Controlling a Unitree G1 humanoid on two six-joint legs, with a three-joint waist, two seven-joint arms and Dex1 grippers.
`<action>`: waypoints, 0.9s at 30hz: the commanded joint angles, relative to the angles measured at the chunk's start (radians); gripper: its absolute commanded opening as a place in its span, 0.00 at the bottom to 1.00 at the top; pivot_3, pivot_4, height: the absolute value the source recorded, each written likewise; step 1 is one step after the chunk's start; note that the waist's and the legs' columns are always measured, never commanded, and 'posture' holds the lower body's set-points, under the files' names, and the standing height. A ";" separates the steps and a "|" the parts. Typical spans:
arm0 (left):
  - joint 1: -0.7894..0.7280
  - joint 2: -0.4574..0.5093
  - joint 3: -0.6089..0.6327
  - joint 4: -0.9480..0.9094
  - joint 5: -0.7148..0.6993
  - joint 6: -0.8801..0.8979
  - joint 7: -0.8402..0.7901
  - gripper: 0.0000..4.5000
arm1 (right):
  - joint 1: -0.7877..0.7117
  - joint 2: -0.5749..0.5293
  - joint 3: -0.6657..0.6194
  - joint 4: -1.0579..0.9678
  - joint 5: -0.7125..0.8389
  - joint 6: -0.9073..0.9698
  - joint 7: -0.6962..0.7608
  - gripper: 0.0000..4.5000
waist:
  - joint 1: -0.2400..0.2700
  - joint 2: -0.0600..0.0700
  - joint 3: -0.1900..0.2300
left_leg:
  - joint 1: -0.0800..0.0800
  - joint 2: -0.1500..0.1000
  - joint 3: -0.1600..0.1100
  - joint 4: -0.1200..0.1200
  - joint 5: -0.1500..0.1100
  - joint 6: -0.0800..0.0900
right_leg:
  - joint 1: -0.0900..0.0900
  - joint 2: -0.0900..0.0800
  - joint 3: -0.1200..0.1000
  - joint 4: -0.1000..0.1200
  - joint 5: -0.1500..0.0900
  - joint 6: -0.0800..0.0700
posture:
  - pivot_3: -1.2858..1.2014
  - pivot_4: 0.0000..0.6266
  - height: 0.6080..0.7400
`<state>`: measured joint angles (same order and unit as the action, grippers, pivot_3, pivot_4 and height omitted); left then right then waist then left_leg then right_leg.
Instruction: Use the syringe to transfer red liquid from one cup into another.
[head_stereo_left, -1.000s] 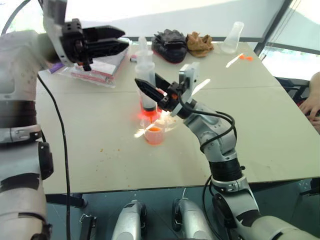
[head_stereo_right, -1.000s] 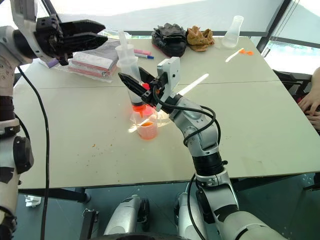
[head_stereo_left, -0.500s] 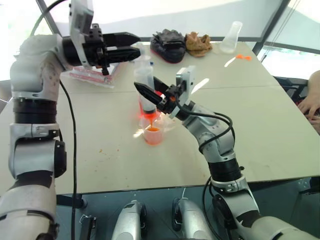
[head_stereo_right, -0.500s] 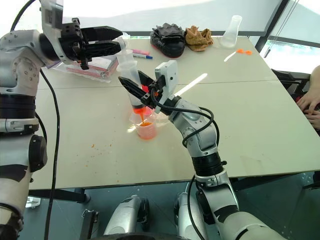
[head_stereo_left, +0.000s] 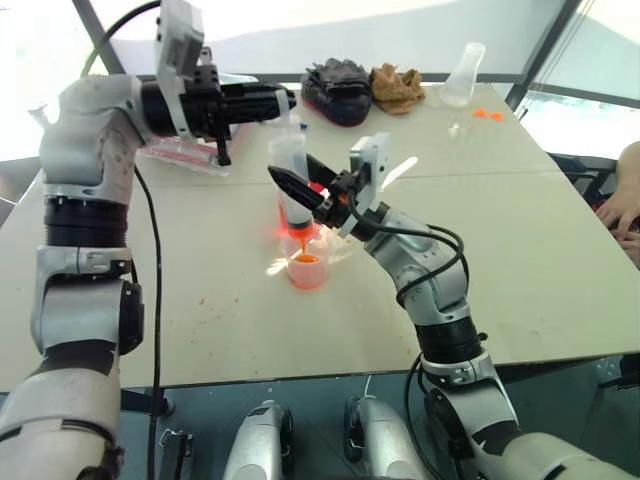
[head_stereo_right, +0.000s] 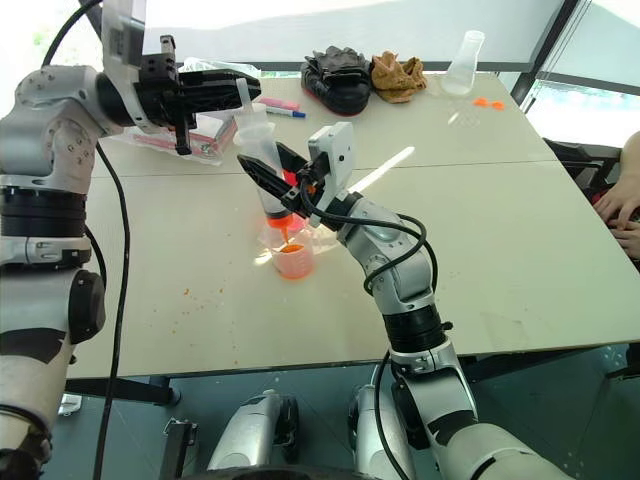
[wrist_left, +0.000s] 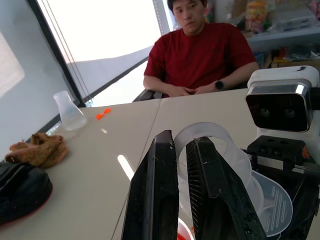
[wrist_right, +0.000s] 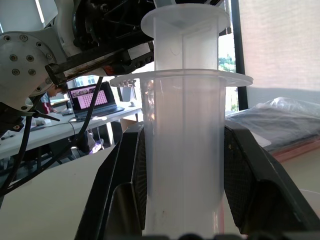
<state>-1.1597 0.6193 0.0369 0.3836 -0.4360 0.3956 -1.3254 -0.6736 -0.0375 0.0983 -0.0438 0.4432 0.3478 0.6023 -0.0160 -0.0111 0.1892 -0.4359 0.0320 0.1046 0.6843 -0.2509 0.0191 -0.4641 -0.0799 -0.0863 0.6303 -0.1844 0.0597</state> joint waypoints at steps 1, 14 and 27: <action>0.020 0.004 -0.022 -0.069 -0.015 0.034 -0.028 0.00 | -0.024 0.010 -0.003 -0.034 0.009 -0.027 0.008 0.32 | 0.000 0.000 0.000 | 0.000 0.000 0.000 0.000 0.000 0.000 | 0.000 0.000 0.000 0.000 0.000 0.000 | 0.52 0.24 1.00; 0.150 -0.013 -0.053 -0.180 -0.020 0.083 -0.031 0.00 | -0.061 -0.012 -0.051 -0.066 0.043 0.019 -0.006 0.32 | 0.002 0.000 0.000 | 0.000 0.000 0.000 0.000 0.000 0.000 | 0.000 0.000 0.000 0.000 0.000 0.000 | 0.52 0.24 1.00; 0.073 -0.030 0.020 -0.117 -0.057 0.129 0.027 0.00 | -0.083 -0.040 -0.078 -0.110 0.078 0.049 -0.037 0.32 | 0.001 0.000 0.000 | 0.000 0.000 0.000 0.000 0.000 0.000 | 0.000 0.000 0.000 0.000 0.000 0.000 | 0.52 0.24 1.00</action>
<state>-1.0742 0.5896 0.0675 0.2731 -0.4622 0.4961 -1.2704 -0.6949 -0.0827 0.0829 -0.0803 0.4969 0.4327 0.5986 -0.0146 -0.0112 0.1893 -0.4359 0.0321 0.1043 0.6844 -0.2509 0.0192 -0.4639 -0.0801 -0.0863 0.6302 -0.1844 0.0597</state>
